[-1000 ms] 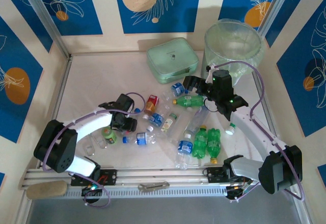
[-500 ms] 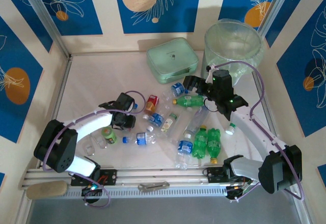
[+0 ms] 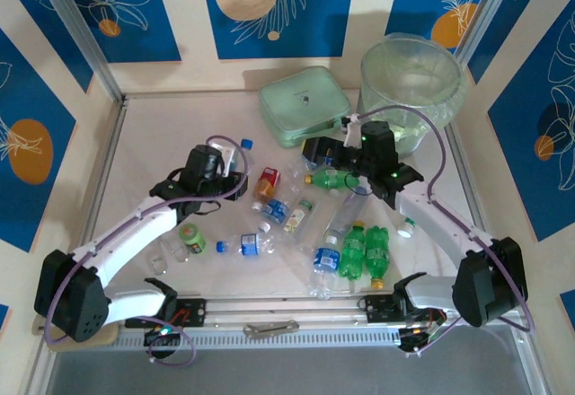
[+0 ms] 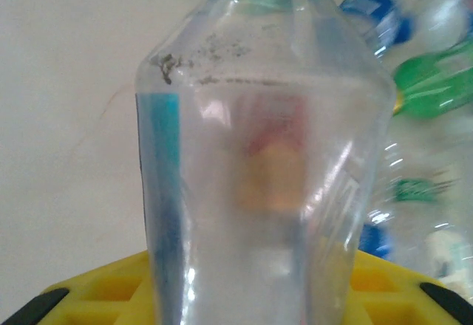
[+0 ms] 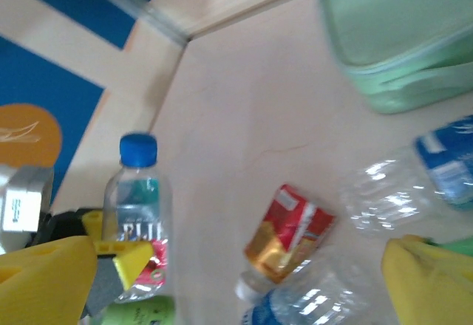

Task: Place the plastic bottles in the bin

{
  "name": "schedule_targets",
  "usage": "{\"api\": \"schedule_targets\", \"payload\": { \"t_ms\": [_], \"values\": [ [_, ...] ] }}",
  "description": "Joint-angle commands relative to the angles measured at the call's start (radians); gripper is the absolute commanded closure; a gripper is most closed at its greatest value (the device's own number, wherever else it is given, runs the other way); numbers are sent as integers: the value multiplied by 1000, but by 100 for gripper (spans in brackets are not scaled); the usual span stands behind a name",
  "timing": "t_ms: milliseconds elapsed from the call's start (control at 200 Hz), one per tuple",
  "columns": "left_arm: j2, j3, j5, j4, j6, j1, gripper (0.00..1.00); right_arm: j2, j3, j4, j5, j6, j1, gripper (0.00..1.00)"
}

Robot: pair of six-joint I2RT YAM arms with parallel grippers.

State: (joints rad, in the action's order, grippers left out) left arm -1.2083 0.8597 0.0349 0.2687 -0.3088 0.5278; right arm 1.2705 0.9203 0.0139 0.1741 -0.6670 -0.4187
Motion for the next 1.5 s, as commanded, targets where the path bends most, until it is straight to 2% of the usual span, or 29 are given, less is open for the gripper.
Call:
{"api": "schedule_targets", "payload": {
  "t_ms": [0, 205, 775, 915, 1256, 1361, 1436, 1496],
  "values": [
    [15, -5, 180, -238, -73, 13, 63, 38, 64, 77, 126, -18, -43, 0],
    [-24, -9, 258, -411, -112, 55, 63, 109, 126, 75, 136, 9, -107, 0],
    [-91, -12, 278, -448, -107, 142, 64, 210, 160, 103, 127, -13, -135, 7],
    [-93, -14, 262, -450, -109, 148, 63, 216, 161, 102, 127, -19, -141, 12],
    [-86, -21, 223, -434, -110, 150, 62, 217, 166, 71, 134, -8, -147, 32],
    [-85, -21, 217, -435, -113, 151, 53, 216, 166, 72, 130, -7, -147, 39],
    [-83, -24, 215, -440, -116, 151, 50, 216, 167, 71, 132, -4, -148, 44],
    [-81, -25, 214, -443, -119, 151, 45, 216, 170, 67, 132, -4, -146, 46]
  ]
}}
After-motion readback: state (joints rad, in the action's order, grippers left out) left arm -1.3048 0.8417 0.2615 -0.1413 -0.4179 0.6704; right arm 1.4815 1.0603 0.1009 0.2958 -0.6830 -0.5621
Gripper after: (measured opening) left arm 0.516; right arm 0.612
